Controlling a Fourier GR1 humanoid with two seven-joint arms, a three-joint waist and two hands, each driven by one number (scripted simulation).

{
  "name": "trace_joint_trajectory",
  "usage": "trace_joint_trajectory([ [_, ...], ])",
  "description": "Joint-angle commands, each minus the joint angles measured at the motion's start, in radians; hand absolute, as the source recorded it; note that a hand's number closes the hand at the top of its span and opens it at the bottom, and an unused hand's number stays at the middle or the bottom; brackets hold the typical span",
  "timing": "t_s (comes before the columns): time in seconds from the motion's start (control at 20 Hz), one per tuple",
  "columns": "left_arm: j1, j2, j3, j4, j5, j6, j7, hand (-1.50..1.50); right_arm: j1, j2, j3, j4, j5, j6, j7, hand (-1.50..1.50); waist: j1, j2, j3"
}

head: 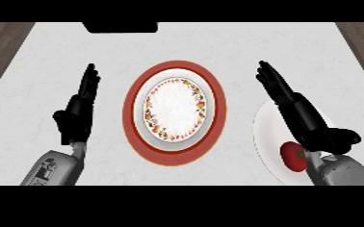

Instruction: Pick the tomato from the plate and place it in the plate

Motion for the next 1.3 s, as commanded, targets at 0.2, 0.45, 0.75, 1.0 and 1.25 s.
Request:
trace_joint_trajectory([
  [0.2,0.101,0.068,0.034,0.035,0.034,-0.162,-0.094,0.00,-0.036,0.107,-0.060,0.039,-0.226,0.020,0.255,1.50,0.013,-0.004,-0.008],
  [0.45,0.150,0.110,0.053,0.045,0.086,-0.234,-0.061,0.00,0.120,0.089,-0.073,0.035,0.095,-0.282,0.091,-1.50,-0.014,-0.009,-0.008],
  [0.75,0.130,0.105,0.099,0.067,0.088,-0.304,-0.071,0.00,0.359,0.154,0.009,-0.055,0.203,-0.285,-0.194,-1.50,-0.004,-0.007,-0.007],
  [1.0,0.151,0.079,0.094,0.085,0.061,-0.302,-0.105,0.00,0.536,0.007,-0.077,-0.267,0.255,-0.339,-0.095,-1.50,-0.013,-0.009,-0.008],
  [1.25,0.171,0.071,0.099,0.059,0.057,-0.307,-0.101,0.00,0.555,-0.134,-0.112,-0.318,0.351,-0.308,0.096,-1.50,-0.005,-0.007,-0.009],
])
